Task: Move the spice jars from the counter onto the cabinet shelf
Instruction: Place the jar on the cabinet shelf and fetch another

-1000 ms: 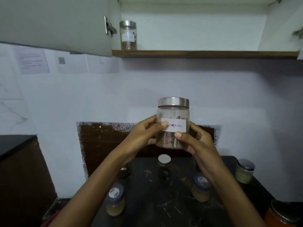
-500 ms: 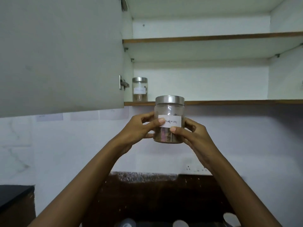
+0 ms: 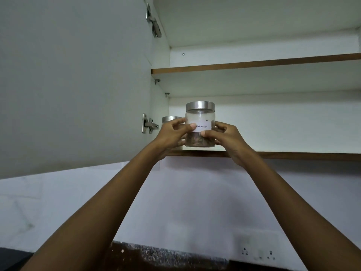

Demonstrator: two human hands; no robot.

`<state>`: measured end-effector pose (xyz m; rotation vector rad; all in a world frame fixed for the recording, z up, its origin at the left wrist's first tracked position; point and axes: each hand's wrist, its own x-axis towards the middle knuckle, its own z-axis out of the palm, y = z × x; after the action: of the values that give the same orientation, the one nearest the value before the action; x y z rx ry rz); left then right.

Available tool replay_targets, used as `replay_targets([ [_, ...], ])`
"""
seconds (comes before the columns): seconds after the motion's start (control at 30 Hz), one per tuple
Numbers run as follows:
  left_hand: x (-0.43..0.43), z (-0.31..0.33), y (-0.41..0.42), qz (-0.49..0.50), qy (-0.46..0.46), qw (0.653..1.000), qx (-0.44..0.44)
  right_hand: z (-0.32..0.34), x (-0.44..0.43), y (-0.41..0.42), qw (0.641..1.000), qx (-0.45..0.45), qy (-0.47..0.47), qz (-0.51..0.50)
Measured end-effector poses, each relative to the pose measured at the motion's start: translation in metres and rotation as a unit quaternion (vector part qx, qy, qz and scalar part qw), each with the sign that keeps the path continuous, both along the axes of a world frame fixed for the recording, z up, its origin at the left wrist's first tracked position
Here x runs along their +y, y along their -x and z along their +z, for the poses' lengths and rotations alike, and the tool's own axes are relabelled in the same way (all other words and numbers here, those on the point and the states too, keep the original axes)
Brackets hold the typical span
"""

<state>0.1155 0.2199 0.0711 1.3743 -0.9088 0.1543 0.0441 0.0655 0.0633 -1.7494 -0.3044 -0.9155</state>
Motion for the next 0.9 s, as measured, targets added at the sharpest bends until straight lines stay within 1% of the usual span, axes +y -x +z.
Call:
replay_targets([
  [0.17,-0.026,0.006,-0.026,0.043,0.030,0.998,-0.020,0.014,-0.023,-0.036,1.000,0.018,0.010,-0.007],
  [0.33,-0.039,0.001,-0.051,0.103,0.012,0.994,-0.039,0.019,-0.041,-0.060,0.996,0.067,0.052,-0.001],
  [0.43,-0.048,-0.006,-0.063,0.123,0.013,0.991,-0.042,0.019,-0.048,-0.069,0.993,0.101,0.054,0.011],
  [0.6,-0.065,-0.010,-0.069,0.208,0.029,0.975,-0.075,0.019,-0.055,-0.081,0.991,0.125,0.031,0.029],
  [0.67,-0.070,-0.013,-0.068,0.240,0.030,0.965,-0.100,0.020,-0.056,-0.083,0.990,0.133,0.031,0.033],
  [0.83,-0.074,-0.021,-0.073,0.283,-0.010,0.946,-0.156,0.021,-0.055,-0.091,0.987,0.150,0.026,0.046],
  [0.9,-0.074,-0.025,-0.073,0.315,-0.026,0.931,-0.184,0.021,-0.054,-0.094,0.986,0.155,0.028,0.045],
])
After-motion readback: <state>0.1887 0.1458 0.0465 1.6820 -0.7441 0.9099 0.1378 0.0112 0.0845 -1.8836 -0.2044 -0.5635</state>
